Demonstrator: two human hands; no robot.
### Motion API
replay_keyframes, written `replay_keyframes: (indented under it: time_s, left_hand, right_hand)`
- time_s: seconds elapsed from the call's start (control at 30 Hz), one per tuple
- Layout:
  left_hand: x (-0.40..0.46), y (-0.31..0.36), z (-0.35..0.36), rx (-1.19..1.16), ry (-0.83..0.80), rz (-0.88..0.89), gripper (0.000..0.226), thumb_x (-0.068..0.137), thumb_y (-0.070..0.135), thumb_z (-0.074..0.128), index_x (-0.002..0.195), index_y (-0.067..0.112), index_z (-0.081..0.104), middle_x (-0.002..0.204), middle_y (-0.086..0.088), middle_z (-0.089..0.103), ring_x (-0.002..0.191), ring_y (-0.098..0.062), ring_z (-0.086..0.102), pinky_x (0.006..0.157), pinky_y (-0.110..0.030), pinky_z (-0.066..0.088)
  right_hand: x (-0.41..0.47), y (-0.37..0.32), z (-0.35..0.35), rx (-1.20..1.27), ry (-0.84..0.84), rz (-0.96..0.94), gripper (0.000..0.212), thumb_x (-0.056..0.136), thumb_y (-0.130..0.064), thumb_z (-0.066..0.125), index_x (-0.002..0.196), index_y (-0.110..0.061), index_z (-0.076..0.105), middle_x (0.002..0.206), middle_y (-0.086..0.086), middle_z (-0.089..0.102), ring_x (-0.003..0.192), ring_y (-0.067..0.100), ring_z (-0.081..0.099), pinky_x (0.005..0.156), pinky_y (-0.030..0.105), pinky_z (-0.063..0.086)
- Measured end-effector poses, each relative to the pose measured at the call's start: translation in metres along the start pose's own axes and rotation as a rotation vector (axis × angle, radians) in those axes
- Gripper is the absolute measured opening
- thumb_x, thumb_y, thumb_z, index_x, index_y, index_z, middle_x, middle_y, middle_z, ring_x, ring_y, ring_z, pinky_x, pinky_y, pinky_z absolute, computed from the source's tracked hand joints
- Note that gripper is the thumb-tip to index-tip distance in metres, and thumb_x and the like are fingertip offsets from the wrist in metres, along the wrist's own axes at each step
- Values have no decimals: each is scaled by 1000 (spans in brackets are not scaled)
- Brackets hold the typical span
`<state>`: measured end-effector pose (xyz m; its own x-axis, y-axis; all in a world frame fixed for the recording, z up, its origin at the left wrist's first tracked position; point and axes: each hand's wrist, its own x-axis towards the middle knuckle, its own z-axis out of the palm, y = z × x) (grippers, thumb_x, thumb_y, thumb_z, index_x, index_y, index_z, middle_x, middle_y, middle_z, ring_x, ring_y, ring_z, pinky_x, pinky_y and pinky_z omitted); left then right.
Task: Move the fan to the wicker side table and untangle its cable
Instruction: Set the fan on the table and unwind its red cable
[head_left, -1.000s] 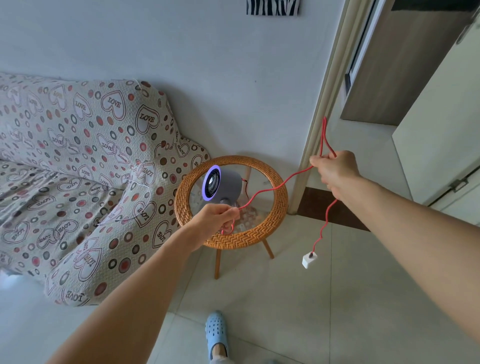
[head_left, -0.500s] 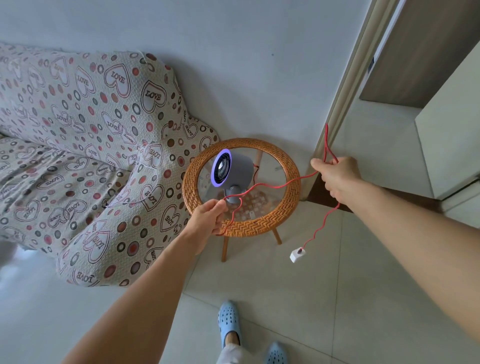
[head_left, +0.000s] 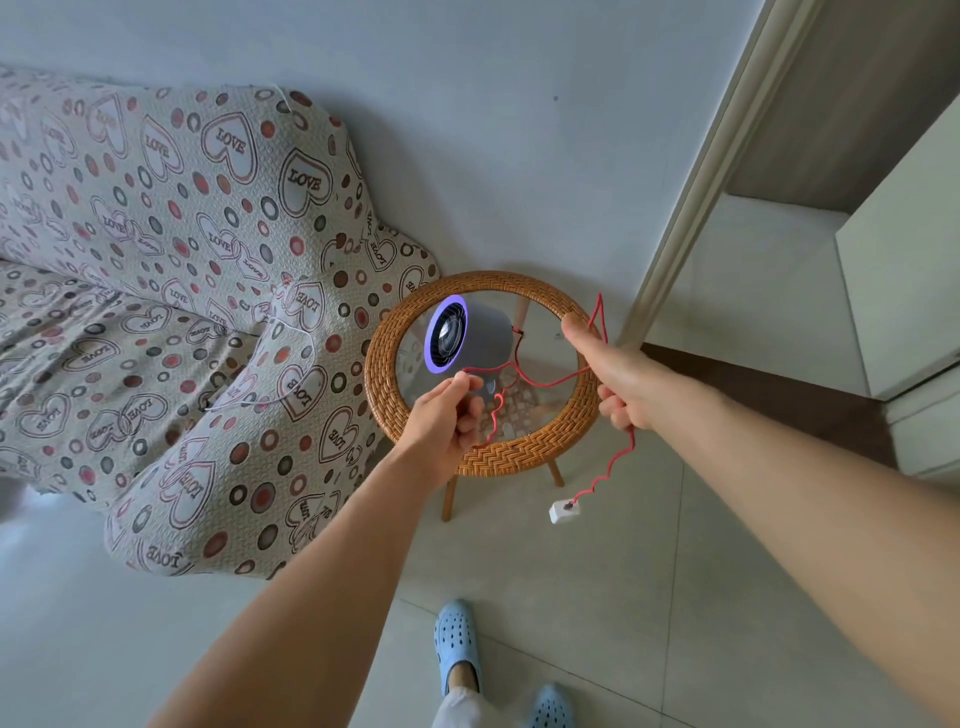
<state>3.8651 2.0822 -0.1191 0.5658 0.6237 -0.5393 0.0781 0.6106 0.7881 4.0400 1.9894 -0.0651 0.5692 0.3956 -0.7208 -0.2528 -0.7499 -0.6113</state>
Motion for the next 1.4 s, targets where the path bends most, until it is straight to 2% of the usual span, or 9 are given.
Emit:
replay_keyframes:
  time_s: [0.13, 0.37, 0.57, 0.73, 0.83, 0.93, 1.0, 1.23, 1.4]
  left_hand:
    - [0, 3, 13, 71, -75, 53, 23, 104, 17, 40, 90, 9, 56, 64, -4, 48, 46, -10, 33, 41, -20, 27]
    - [0, 5, 24, 449, -128, 76, 25, 102, 23, 47, 85, 13, 64, 56, 1, 40, 46, -10, 30, 44, -21, 26]
    - [9, 6, 19, 649, -139, 34, 26, 100, 27, 52, 88, 17, 72, 52, 7, 45, 41, -5, 36, 41, -13, 31]
    - [20, -3, 1, 781, -113, 34, 26, 97, 21, 53, 76, 14, 68, 61, 0, 53, 60, -16, 46, 65, -30, 41]
    - [25, -10, -14, 842, -17, 66, 30, 96, 31, 53, 85, 12, 73, 78, -7, 68, 68, -15, 53, 64, -28, 41]
    - [29, -13, -26, 706, 34, 107, 35, 97, 33, 53, 87, 5, 72, 97, -16, 73, 84, -18, 61, 78, -31, 51]
    - [29, -14, -27, 465, -20, 84, 34, 100, 24, 51, 83, -1, 66, 92, -21, 72, 87, -23, 66, 88, -36, 57]
    - [33, -11, -42, 127, -76, -79, 32, 102, 17, 47, 77, 3, 58, 68, -11, 62, 71, -25, 68, 73, -37, 62]
    - [35, -13, -50, 89, -71, -96, 32, 101, 16, 49, 72, 4, 58, 62, -8, 61, 66, -21, 70, 65, -32, 60]
  right_hand:
    - [6, 3, 14, 33, -109, 55, 84, 85, -77, 31, 114, -2, 58, 70, 3, 36, 47, 9, 23, 31, 17, 21]
    - [14, 8, 49, 26, -104, -25, 58, 97, -55, 39, 77, -8, 66, 63, 3, 50, 51, 14, 38, 37, 24, 31]
    - [27, 7, 67, 80, -99, -9, 33, 97, -36, 53, 75, -12, 62, 64, 6, 54, 46, 15, 40, 40, 23, 31]
    - [44, 7, 79, 174, 33, 10, 23, 97, -12, 41, 81, -9, 56, 60, 2, 40, 40, 11, 29, 33, 12, 21]
    - [56, 7, 80, 266, 90, 68, 21, 97, -9, 33, 92, -7, 54, 61, 4, 36, 40, 11, 25, 30, 10, 19]
    - [71, 11, 89, 261, 89, 119, 21, 95, -5, 31, 94, -6, 52, 60, 7, 40, 41, 14, 28, 29, 9, 21]
    - [80, 13, 99, 242, 74, 140, 22, 94, -4, 31, 99, -7, 52, 63, 10, 47, 41, 16, 35, 28, 10, 24]
    - [90, 8, 128, 231, -31, 222, 23, 99, -10, 28, 114, -8, 45, 72, 22, 56, 46, 26, 57, 30, 31, 49]
    - [96, 8, 135, 208, 71, 175, 20, 97, -12, 35, 99, -10, 55, 63, 7, 46, 45, 14, 35, 40, 21, 30]
